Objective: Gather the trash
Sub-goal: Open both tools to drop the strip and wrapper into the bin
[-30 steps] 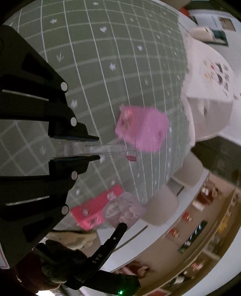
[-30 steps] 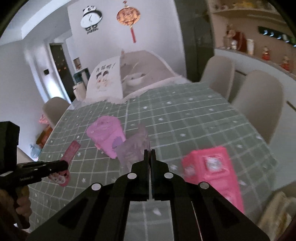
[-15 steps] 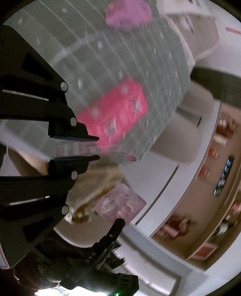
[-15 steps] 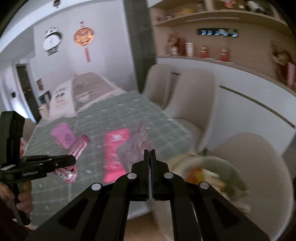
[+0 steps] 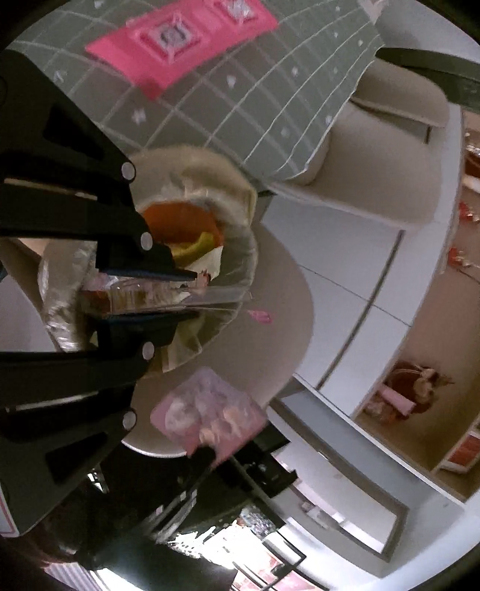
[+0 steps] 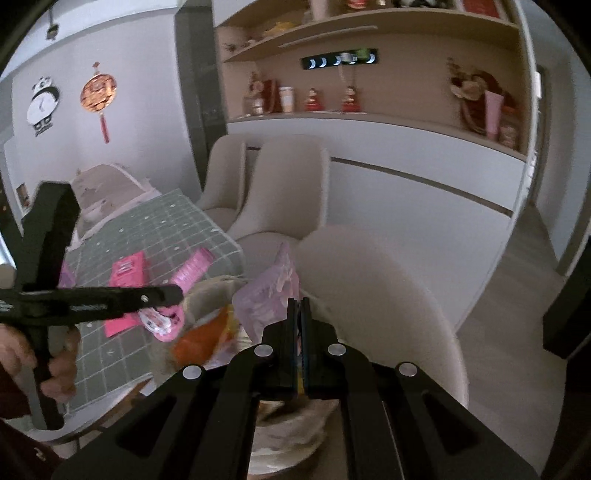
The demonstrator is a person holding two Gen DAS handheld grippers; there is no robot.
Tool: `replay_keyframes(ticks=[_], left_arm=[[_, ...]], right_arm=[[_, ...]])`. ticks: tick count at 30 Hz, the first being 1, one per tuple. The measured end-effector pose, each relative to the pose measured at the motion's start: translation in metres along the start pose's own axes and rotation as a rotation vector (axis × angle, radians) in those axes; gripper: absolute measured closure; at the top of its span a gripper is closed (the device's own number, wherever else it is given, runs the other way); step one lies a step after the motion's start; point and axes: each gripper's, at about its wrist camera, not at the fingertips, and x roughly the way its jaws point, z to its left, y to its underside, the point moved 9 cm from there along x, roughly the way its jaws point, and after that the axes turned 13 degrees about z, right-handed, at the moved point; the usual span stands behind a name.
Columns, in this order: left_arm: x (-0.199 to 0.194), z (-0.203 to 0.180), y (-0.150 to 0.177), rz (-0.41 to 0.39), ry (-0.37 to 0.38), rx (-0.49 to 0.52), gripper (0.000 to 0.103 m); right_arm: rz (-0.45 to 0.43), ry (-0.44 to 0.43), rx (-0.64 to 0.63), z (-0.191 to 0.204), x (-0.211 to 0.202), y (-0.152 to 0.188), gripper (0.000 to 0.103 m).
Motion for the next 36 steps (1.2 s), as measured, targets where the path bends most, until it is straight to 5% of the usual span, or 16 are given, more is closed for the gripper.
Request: replay_keyframes(ticks=[2, 5, 12, 23, 31, 34, 36], left_arm=[[0.009, 0.002, -0.001, 0.008, -0.015, -0.023, 0.069], [0.009, 0.01, 0.0, 0.001, -0.012, -0.075, 0.065], [-0.033, 0.046, 0.015, -0.055, -0.069, -0.192, 0.065], [-0.102, 0.092, 0.081, -0.129, -0.228, -0.341, 0.065], [-0.132, 0.106, 0.13, -0.174, -0.426, -0.391, 0.065], [-0.138, 0.105, 0.142, -0.161, -0.439, -0.385, 0.065], [-0.147, 0.105, 0.15, -0.164, -0.468, -0.376, 0.063]], right_arm=[[-0.001, -0.001, 0.013, -0.008, 0.001, 0.0, 0.099], [0.008, -0.023, 0.014, -0.011, 0.008, 0.001, 0.099], [0.072, -0.156, -0.033, 0.027, 0.045, 0.004, 0.099], [0.348, -0.202, -0.203, 0.082, 0.147, 0.053, 0.099], [0.286, -0.233, -0.154, 0.071, 0.127, 0.051, 0.097], [0.249, -0.228, -0.122, 0.068, 0.112, 0.045, 0.082], [0.221, -0.222, -0.112, 0.069, 0.1, 0.043, 0.059]])
